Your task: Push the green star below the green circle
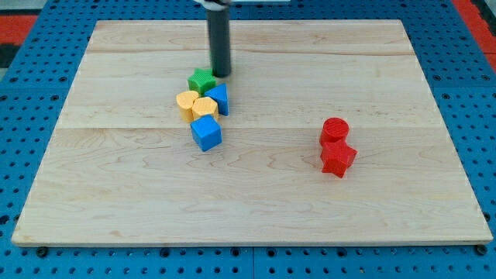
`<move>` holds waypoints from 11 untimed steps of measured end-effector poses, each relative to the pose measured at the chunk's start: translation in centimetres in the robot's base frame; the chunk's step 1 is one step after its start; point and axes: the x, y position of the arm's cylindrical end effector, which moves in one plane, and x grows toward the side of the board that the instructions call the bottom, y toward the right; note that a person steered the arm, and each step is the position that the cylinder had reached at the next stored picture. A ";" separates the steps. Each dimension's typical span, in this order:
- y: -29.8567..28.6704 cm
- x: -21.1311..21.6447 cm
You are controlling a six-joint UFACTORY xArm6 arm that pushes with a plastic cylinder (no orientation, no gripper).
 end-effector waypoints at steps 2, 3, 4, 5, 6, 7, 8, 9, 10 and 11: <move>-4.2 -2.0; -8.5 1.9; -7.9 5.2; -2.8 7.4; 0.5 8.0; -0.1 4.7; -0.5 1.5; -0.6 0.1; -0.7 -0.7; 0.2 -1.3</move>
